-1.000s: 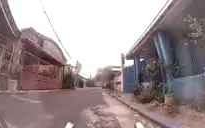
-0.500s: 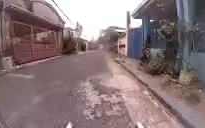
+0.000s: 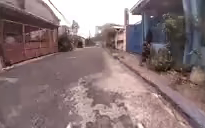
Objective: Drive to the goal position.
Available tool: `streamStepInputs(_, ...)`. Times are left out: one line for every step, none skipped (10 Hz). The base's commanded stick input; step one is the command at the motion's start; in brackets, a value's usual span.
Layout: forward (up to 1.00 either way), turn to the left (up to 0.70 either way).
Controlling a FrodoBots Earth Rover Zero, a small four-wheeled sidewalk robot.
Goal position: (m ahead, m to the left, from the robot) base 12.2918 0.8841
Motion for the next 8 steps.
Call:
streamStepInputs(0.79,0.00)
streamStepInputs(0.79,0.00)
streamStepInputs(0.78,0.00)
streamStepInputs(0.79,0.00)
streamStepInputs(0.79,0.00)
streamStepInputs(0.79,0.00)
streamStepInputs(0.79,0.00)
streamStepInputs(0.79,0.00)
